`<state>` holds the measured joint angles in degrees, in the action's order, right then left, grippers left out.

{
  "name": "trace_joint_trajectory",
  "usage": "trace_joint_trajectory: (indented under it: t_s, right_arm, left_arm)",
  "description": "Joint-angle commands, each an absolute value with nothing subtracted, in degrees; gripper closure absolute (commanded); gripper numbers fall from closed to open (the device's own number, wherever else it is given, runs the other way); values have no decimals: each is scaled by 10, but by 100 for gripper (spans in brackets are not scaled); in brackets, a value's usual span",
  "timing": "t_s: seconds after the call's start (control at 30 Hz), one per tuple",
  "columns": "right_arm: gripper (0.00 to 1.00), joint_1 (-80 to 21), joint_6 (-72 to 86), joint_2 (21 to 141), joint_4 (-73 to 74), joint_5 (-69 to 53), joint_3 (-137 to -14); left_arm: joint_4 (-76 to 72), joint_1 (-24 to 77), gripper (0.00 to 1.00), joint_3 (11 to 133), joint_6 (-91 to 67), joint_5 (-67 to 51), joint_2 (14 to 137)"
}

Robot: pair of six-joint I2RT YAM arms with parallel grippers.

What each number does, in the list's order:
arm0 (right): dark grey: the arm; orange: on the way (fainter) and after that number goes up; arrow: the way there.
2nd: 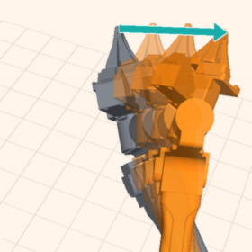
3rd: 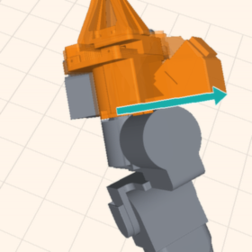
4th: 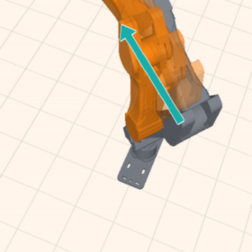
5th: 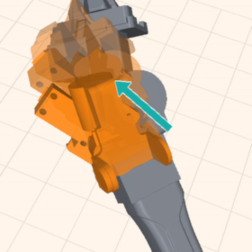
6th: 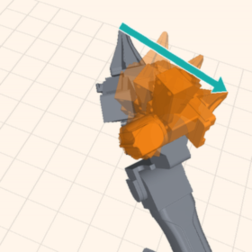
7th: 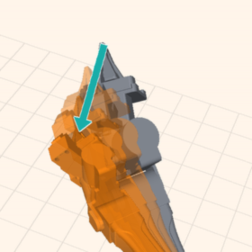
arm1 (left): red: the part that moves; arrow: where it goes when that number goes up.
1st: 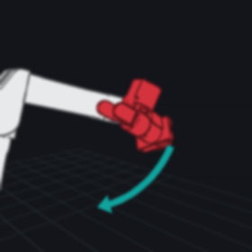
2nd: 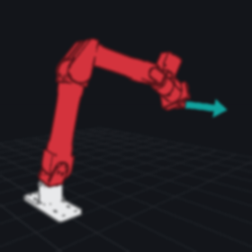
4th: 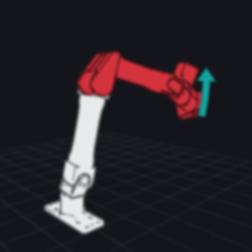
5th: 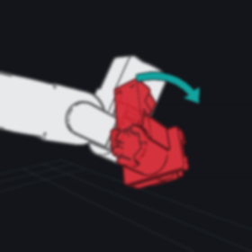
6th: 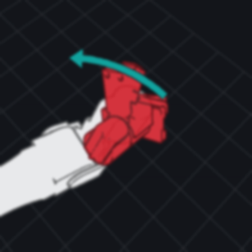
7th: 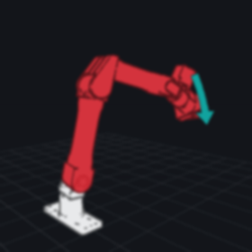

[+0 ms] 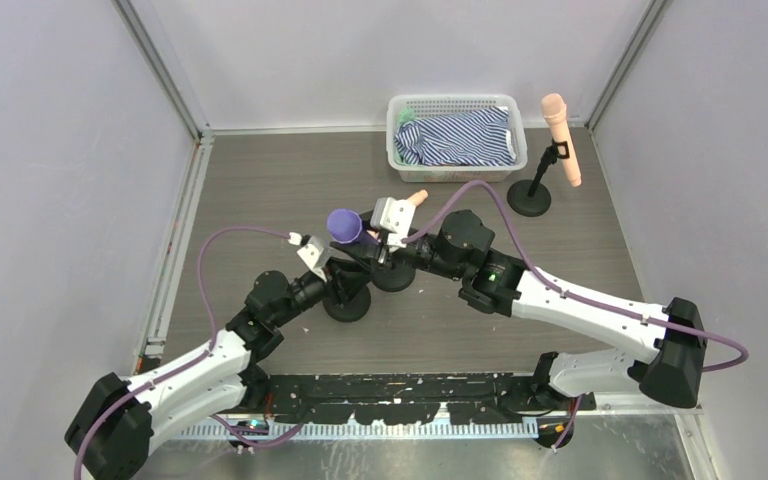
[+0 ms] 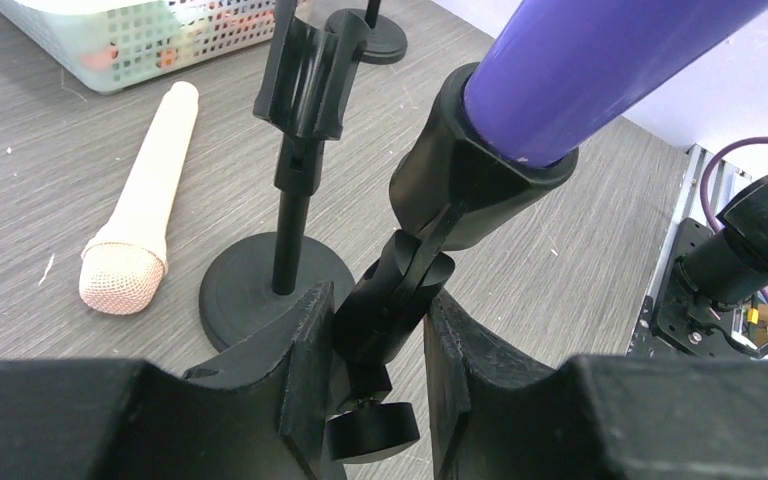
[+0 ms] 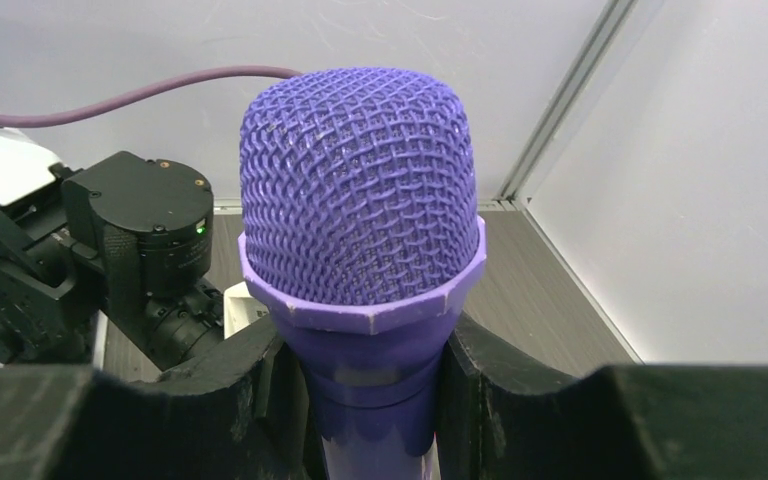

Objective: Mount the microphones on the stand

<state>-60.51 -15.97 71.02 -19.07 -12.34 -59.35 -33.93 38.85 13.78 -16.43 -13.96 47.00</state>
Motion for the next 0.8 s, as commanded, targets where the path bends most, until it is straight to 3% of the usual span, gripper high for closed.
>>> trace_joint_trajectory:
  t_s: [0.0,0.77]
  right_arm:
    - [99,-600,-141,730,-44,-68,-569]
    - [99,-602,43,752,-182,174,-469]
  left_arm:
    - [-387,382,100,132,-171,-100,473]
    - [-376,381,100,100,-185,-98,443]
